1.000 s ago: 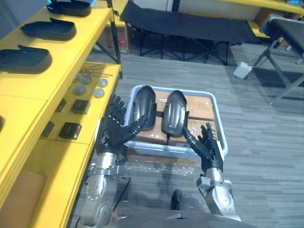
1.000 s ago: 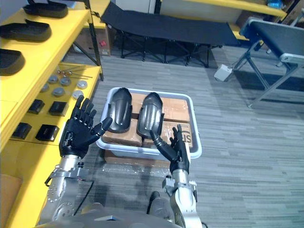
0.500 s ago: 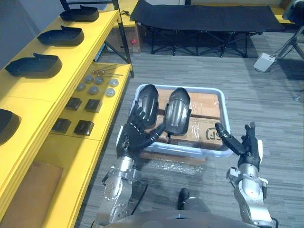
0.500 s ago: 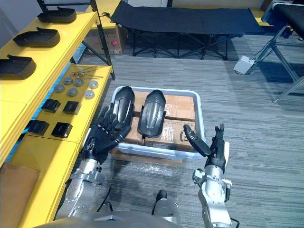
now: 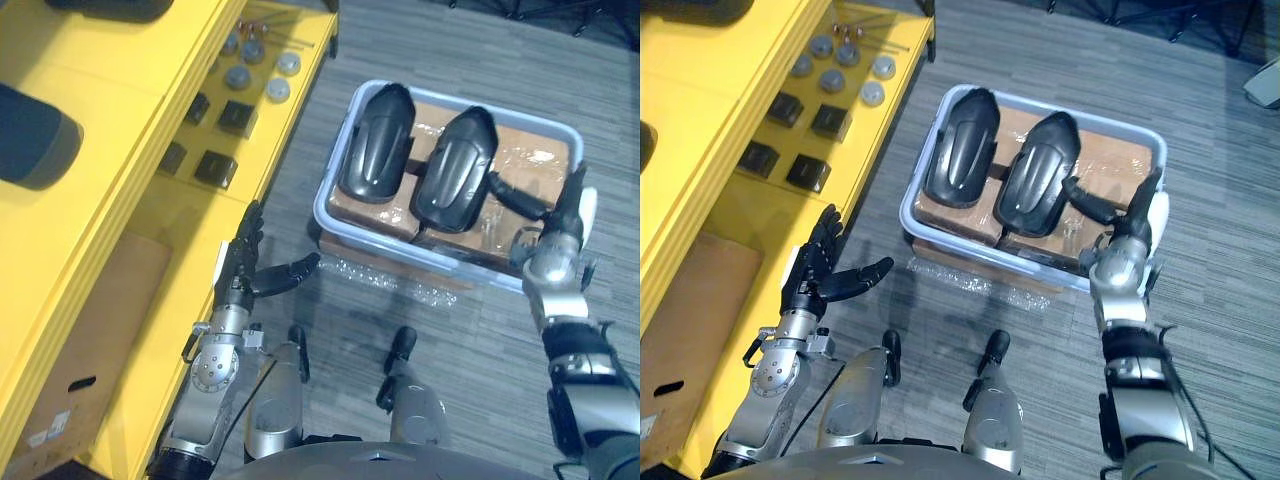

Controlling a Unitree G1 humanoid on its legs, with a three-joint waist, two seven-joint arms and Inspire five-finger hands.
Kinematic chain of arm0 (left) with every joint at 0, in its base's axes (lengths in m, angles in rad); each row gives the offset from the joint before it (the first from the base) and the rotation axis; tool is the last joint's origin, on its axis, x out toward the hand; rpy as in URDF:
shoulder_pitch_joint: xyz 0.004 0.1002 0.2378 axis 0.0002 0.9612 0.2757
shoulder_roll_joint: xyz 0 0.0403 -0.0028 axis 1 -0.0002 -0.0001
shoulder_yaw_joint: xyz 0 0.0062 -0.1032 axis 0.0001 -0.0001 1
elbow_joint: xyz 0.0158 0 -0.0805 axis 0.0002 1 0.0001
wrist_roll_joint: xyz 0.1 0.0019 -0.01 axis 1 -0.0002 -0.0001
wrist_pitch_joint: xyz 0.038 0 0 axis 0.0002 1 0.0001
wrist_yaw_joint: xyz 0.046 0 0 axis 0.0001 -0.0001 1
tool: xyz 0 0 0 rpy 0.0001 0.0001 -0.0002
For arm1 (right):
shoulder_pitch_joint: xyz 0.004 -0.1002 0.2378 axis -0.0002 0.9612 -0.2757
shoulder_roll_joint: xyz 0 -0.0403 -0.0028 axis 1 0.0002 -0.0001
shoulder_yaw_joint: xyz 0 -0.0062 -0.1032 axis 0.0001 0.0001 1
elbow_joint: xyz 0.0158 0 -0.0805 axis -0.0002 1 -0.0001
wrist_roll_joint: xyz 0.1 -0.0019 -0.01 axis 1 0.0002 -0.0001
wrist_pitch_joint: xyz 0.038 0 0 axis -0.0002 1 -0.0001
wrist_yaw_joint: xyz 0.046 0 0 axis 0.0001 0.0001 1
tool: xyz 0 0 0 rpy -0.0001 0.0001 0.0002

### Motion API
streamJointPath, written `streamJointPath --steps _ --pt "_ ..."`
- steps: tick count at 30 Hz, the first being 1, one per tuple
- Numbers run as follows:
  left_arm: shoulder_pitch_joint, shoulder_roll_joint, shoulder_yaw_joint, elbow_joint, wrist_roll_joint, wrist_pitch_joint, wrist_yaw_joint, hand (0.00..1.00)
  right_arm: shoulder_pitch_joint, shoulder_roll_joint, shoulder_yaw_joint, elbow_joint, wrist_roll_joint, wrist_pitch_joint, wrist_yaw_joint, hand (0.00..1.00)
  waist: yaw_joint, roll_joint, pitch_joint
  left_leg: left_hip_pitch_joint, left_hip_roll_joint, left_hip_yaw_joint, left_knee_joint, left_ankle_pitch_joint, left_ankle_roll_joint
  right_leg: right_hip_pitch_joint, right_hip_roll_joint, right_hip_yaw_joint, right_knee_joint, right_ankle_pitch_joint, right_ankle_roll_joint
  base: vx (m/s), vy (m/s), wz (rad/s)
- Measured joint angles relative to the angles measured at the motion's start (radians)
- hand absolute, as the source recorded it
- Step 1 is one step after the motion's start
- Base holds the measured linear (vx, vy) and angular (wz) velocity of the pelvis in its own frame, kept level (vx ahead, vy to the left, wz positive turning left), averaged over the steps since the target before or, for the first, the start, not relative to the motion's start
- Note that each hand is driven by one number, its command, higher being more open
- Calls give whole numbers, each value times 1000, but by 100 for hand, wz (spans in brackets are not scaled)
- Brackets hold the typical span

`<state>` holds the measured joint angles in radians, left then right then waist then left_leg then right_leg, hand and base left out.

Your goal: Walk over and take three plastic housings, then place them on the shelf

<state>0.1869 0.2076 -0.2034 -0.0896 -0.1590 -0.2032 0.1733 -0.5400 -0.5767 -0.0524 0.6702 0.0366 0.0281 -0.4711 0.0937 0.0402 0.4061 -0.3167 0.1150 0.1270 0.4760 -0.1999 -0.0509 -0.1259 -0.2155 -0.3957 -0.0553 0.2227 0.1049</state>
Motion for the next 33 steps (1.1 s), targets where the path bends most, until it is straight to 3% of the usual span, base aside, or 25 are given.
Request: streamJointPath --steps 7,16,21,22,27,33 --pt "-12 -8 -66 4 0 -21 -2 100 -170 -71 52 125 0 62 -16 100 24 4 43 -70 -1 -23 54 -14 10 -32 1 -16 3 10 0 -59 69 7" --pt "-64 -41 -77 129 -35 -40 66 100 -327 -189 94 364 29 174 -1 100 59 59 85 -140 0 -51 95 -14 14 -82 1 -32 26 11 1 -65 62 4" --pt "-82 -54 -78 168 -71 -46 88 100 -391 -252 91 482 70 202 4 100 91 92 99 -189 0 -63 113 -12 18 -122 0 -39 40 10 0 -76 60 4" --pt "-81 -54 -78 174 -78 -53 92 100 -400 -252 91 506 76 201 7 0 96 97 97 -200 0 -65 115 -11 19 -134 0 -39 45 10 0 -54 52 1" --pt "-117 -76 -106 204 -82 -67 108 100 -429 -298 83 544 131 200 -22 0 128 134 109 -243 -3 -77 137 -9 22 -177 -7 -41 77 7 -4 -63 55 1" --pt "-150 -91 -127 267 -104 -78 127 100 -444 -381 84 555 123 201 -29 0 143 139 108 -299 -2 -77 153 -5 27 -247 -21 -40 128 -7 -21 -107 33 -3"
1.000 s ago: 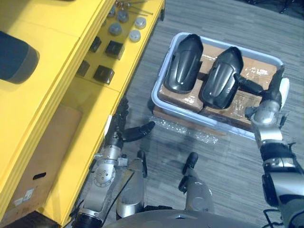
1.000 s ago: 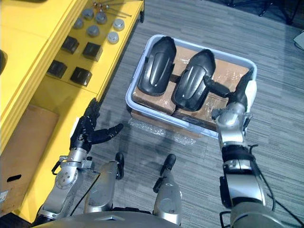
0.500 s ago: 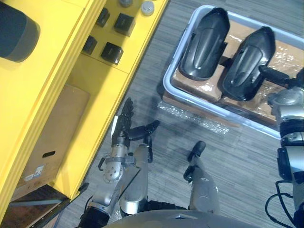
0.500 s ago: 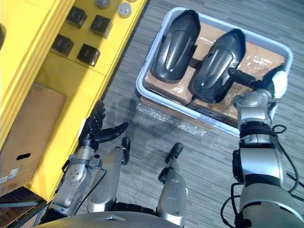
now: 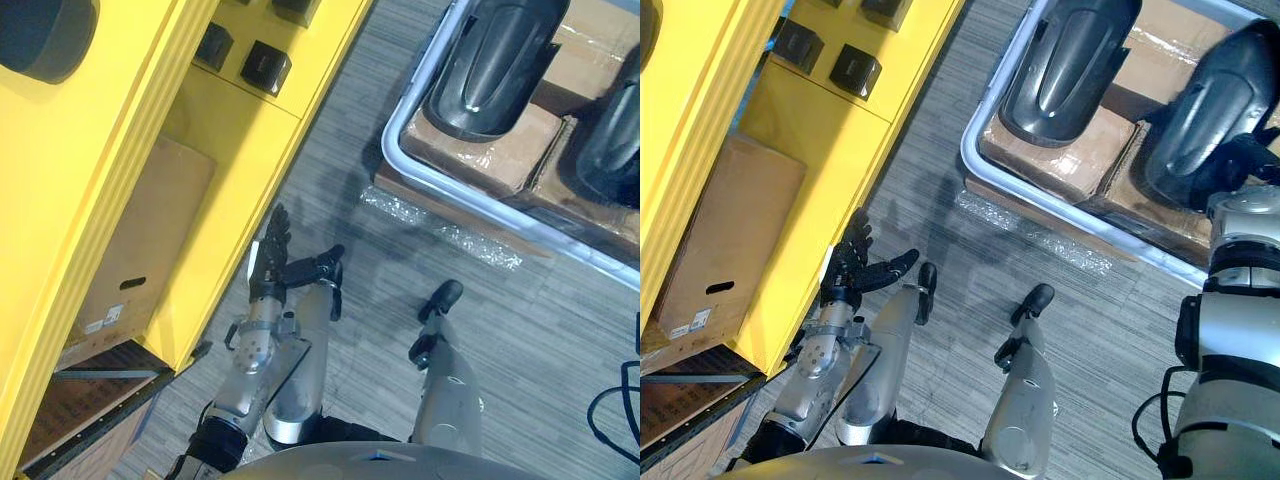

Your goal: Walk over and take three plastic housings, then place them on the shelf

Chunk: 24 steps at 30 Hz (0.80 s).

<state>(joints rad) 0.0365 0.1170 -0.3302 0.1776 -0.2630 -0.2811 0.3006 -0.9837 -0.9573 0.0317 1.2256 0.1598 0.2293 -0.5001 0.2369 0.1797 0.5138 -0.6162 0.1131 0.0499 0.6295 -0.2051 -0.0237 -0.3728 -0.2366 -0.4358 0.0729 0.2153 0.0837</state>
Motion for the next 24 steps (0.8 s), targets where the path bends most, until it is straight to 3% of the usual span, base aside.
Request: streamJointPath --steps 11,19,24 --pt "4 0 8 5 -4 -47 0 100 16 9 21 -2 -158 -15 58 0 -7 1 -1 -4 5 -6 1 7 -3 -7 2 -4 16 -7 -7 -23 -4 0" --pt "49 15 76 -82 -3 -54 -9 100 86 52 29 -23 -174 -105 98 0 -28 -6 3 58 26 -6 -8 4 -11 53 25 -5 3 -11 -14 -25 -1 -2" --pt "103 44 125 -156 3 -74 -38 100 164 115 30 -157 -175 -122 103 0 -51 -52 17 138 36 2 -80 26 -36 116 48 -6 -48 -9 -18 -8 -23 -2"
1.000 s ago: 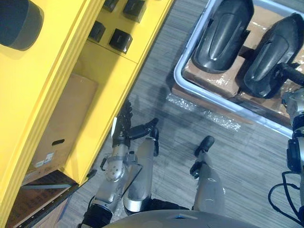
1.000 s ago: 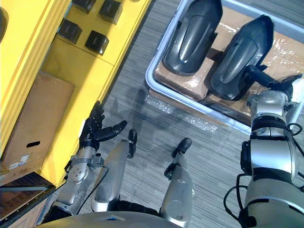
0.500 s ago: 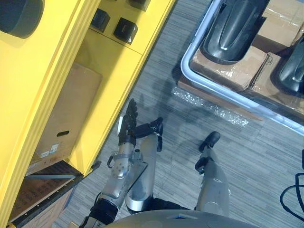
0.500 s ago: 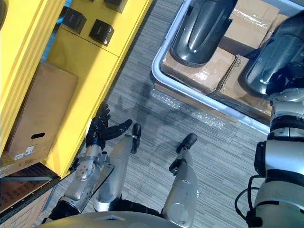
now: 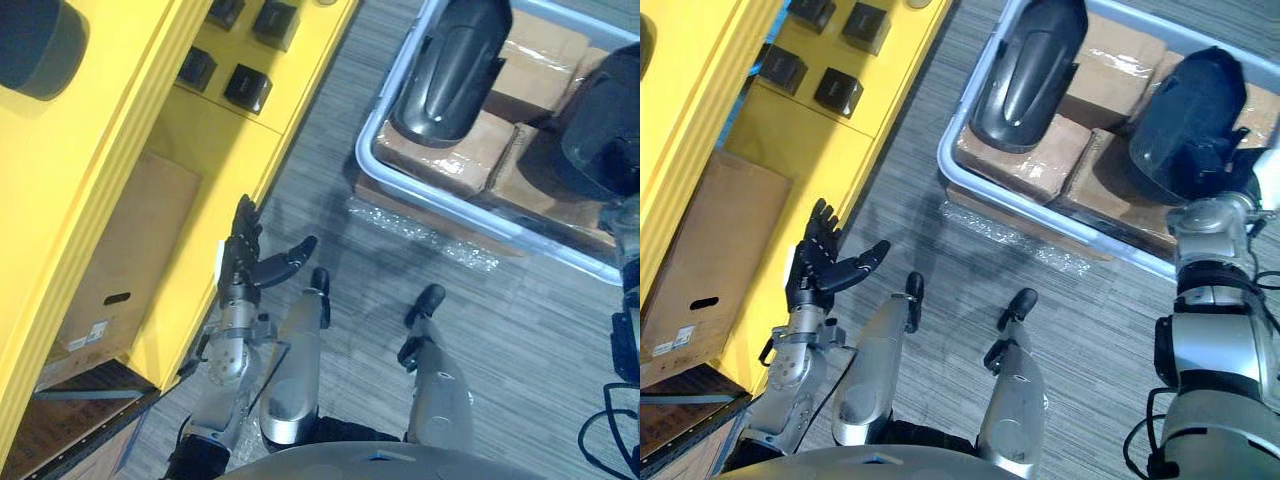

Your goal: Walk over and take three plastic housings, then place them on the shelf

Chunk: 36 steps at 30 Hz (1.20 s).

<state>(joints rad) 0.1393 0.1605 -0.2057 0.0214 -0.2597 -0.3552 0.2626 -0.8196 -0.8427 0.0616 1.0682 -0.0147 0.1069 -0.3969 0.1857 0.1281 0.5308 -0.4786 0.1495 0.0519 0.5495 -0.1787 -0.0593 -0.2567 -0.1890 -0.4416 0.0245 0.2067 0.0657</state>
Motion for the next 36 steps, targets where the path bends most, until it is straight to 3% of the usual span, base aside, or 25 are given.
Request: streamJointPath --steps 3,12,14,17,19,23,28,36 --pt "29 7 24 -52 0 0 -20 100 46 58 -1 -65 -9 -4 1 0 -14 -42 2 61 5 1 -55 24 -14 40 12 -1 -12 0 -4 43 -55 2" --pt "1 37 28 -183 -6 1 -137 100 129 137 -14 -271 -107 -25 -7 0 -36 -104 0 163 12 32 -117 39 -25 105 20 12 -27 -6 -13 9 5 -5" --pt "-54 68 23 -179 -20 52 -191 100 127 139 -12 -289 -146 -25 -5 0 -36 -111 0 168 13 39 -117 39 -25 106 20 21 -26 -6 -13 -53 39 -10" --pt "-213 141 10 -84 -150 193 -317 100 86 139 12 -297 -210 -26 19 0 -46 -115 -1 178 14 54 -115 39 -25 107 19 38 -27 -3 -13 -63 50 -15" --pt "-420 205 -7 128 -293 343 -381 100 21 139 71 -301 -236 -32 47 0 -60 -131 -2 178 17 75 -116 40 -24 94 21 61 -35 10 -16 -75 43 -25" --pt "-625 256 -16 390 -455 496 -399 100 -52 139 130 -336 -308 -68 73 0 -94 -166 -4 170 18 117 -114 40 -21 62 19 102 -45 30 -13 -42 53 -29" --pt "-743 336 -24 523 -535 546 -385 100 -134 131 180 -336 -374 -107 82 0 -119 -167 -4 167 19 148 -113 39 -19 35 17 134 -42 42 -15 2 60 -18" --pt "-763 346 -24 552 -689 558 -323 100 -135 131 246 -338 -496 -278 58 0 -137 -167 -4 168 18 150 -106 37 -17 32 15 143 -31 42 -15 -29 43 -1"
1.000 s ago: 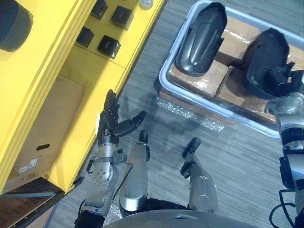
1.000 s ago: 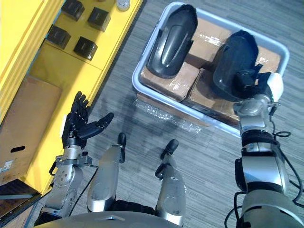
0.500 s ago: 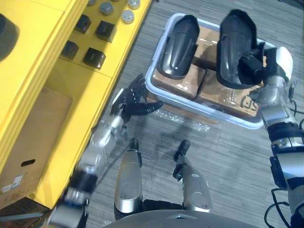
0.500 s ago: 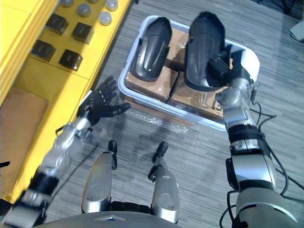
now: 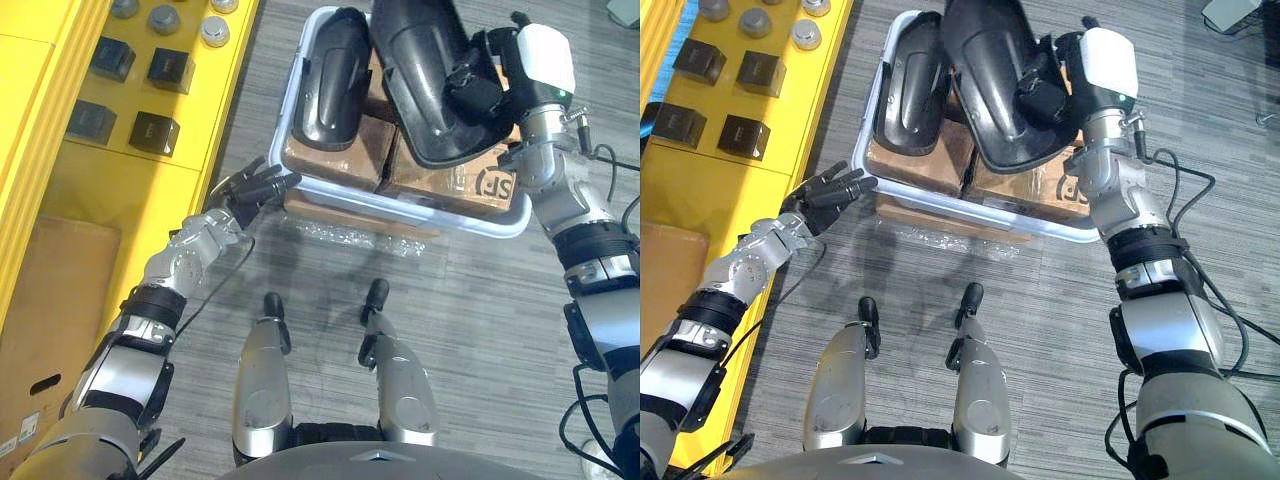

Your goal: Walk over and take three plastic housings, then place them on the shelf

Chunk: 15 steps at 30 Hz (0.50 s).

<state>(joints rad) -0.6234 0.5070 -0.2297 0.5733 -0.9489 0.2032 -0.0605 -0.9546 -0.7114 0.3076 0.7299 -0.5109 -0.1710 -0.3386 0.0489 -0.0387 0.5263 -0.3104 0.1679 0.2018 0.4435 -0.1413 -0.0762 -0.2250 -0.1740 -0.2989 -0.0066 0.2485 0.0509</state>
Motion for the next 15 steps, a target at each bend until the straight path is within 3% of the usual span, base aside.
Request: streamJointPath --steps 6,9,15 --pt "-15 -30 8 1 -30 0 48 100 78 0 0 -45 -43 -86 -43 0 0 0 0 14 -1 -1 3 2 3 14 -3 -1 7 -1 0 -48 32 0" --pt "-19 -42 21 0 -26 -8 72 100 109 1 1 -49 -73 -99 -44 0 0 0 0 29 -1 0 -10 7 2 24 -3 -2 7 -1 -1 -11 6 0" --pt "-45 -49 134 -23 45 -96 128 100 164 5 -1 -80 -73 -103 -62 0 -4 0 0 62 -3 -2 -44 25 -6 44 0 -9 5 -4 -4 -2 0 1"
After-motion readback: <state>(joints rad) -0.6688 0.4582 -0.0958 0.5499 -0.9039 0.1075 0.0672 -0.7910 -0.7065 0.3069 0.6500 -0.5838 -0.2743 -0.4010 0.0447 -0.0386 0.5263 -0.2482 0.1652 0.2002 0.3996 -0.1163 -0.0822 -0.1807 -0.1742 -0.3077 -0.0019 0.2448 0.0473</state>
